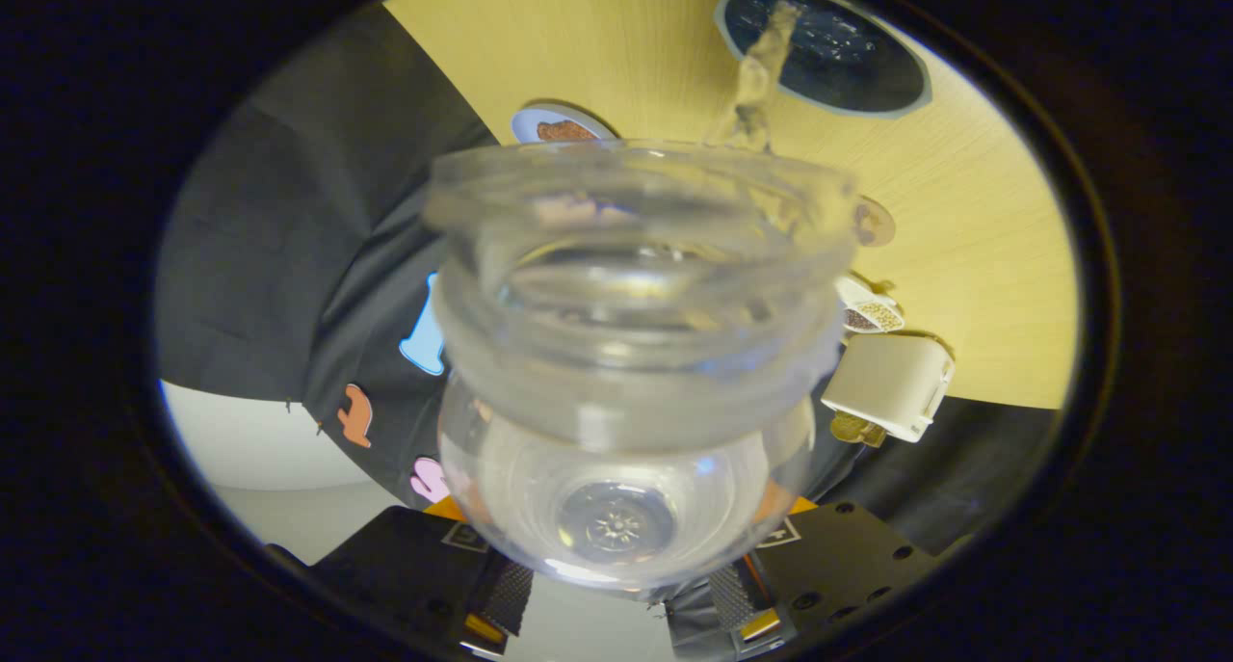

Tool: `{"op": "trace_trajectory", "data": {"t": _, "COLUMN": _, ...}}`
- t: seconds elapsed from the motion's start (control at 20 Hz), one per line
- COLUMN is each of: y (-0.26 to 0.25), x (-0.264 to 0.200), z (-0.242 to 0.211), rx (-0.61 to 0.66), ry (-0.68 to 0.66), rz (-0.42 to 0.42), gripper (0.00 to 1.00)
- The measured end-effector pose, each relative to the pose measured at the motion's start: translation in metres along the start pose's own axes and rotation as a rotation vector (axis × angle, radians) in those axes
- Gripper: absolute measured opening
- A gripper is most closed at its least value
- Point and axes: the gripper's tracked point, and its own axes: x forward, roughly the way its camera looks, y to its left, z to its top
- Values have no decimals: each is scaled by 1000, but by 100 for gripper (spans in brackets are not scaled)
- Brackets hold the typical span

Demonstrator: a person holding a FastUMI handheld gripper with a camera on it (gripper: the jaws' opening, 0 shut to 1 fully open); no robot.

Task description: Take the bottle from table, then pour the juice into the cup, finally place the bottle on the coaster

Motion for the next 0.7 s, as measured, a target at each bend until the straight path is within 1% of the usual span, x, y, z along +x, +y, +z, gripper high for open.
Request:
{"op": "trace_trajectory", "data": {"t": 0.3, "y": -5, "x": 10, "z": 7, "rx": 2, "ry": -35, "rz": 12, "gripper": 100}}
{"op": "trace_trajectory", "data": {"t": 0.4, "y": -8, "x": 13, "z": 9, "rx": -26, "ry": -58, "rz": 15, "gripper": 100}}
{"op": "trace_trajectory", "data": {"t": 0.5, "y": -16, "x": 19, "z": 9, "rx": -93, "ry": -88, "rz": -2, "gripper": 100}}
{"op": "trace_trajectory", "data": {"t": 0.65, "y": -36, "x": 28, "z": 4, "rx": -262, "ry": -129, "rz": -58, "gripper": 100}}
{"op": "trace_trajectory", "data": {"t": 0.7, "y": -45, "x": 29, "z": 3, "rx": -332, "ry": -149, "rz": -90, "gripper": 100}}
